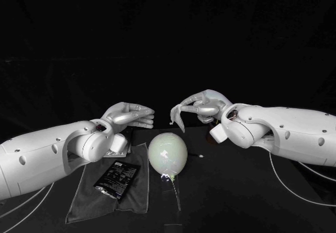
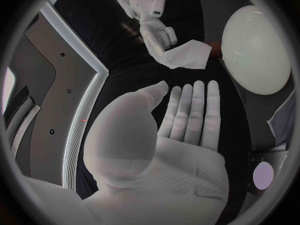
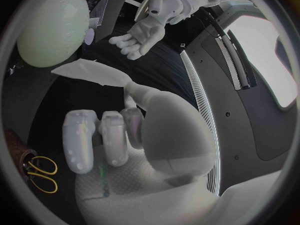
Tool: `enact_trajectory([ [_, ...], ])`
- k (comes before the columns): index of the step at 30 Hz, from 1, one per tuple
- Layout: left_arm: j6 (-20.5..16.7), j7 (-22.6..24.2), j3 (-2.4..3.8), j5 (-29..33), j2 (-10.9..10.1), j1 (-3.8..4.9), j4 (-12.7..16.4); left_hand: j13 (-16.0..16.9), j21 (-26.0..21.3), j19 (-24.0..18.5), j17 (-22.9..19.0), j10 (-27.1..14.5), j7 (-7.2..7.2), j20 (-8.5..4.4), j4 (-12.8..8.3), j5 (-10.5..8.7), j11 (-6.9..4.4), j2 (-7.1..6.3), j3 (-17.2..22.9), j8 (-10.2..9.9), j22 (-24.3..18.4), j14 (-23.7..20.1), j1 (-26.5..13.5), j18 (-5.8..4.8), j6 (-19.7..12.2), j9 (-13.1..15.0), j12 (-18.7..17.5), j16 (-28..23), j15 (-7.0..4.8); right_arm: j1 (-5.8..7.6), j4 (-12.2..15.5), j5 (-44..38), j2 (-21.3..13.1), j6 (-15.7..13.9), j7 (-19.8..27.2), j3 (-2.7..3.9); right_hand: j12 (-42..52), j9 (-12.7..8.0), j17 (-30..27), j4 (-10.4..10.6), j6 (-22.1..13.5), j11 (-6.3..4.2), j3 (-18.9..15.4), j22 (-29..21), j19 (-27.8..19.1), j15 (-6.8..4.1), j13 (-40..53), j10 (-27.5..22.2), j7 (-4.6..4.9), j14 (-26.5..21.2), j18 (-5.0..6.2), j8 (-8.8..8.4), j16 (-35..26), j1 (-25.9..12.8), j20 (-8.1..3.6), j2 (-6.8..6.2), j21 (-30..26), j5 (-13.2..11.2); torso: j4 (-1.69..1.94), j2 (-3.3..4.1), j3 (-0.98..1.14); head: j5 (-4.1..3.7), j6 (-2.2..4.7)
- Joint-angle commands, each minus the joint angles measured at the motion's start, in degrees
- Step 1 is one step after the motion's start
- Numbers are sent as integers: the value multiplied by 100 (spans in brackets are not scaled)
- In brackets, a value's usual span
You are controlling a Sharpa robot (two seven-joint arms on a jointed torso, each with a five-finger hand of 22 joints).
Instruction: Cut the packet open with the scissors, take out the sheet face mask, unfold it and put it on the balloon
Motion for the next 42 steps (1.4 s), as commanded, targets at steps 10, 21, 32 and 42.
enact_trajectory([
  [10, 143, 1186, 6, -883, -6, -226, 354, -38, -329, -497, -96, 100, 26, 159, -96, 19, 44, -21, 231, -64, -176, -481, 225, -41, 73, -77, -185, -380, 132, 19, -32, -93, 66, -390, -233, 6, -7, 367, 1510, -11, 17, -60, 31, 1408, 432, -37, 975, 285, -3, 593, -90, 251, 25, -16, -35, 38, -4, 16, 4, 7, -7, -37, 7],
  [21, -362, 1177, 7, -1011, 197, -283, 386, -44, -655, -881, -384, -1067, 191, 255, -154, 11, 288, -104, 195, -565, -281, -1176, 304, -103, -604, -348, -287, -871, 415, 21, 3, -98, 126, -395, -251, 6, -7, 367, 1510, -11, 17, -60, 31, 1408, 432, -37, 975, 285, -3, 593, -90, 251, 25, -16, -35, 38, -4, 16, 0, 2, 2, -17, 10],
  [32, -465, 965, 11, -1041, 420, -288, 274, -41, -705, -1424, -582, -1410, 280, 257, -149, 10, 358, -57, 68, -649, -306, -1676, 319, -250, -700, -421, -281, -900, 486, 20, 93, -96, 139, -373, -229, 6, -8, 374, 1510, -22, 11, -60, 44, 1406, 427, -38, 976, 286, -2, 593, -87, 254, 25, -21, -35, 35, -13, 16, -2, 1, 2, -14, 21],
  [42, -519, 773, 13, -832, 518, -288, 127, -82, -702, -1632, -740, -2224, 406, 255, -151, 9, 468, -26, -76, -864, -307, -2051, 347, -329, -1248, -636, -323, -920, 565, 20, 251, -92, 122, -322, -197, 7, -8, 374, 1510, -22, 11, -60, 44, 1406, 427, -38, 976, 286, -2, 593, -87, 254, 25, -21, -35, 35, -13, 16, -2, 3, -2, -16, 25],
])
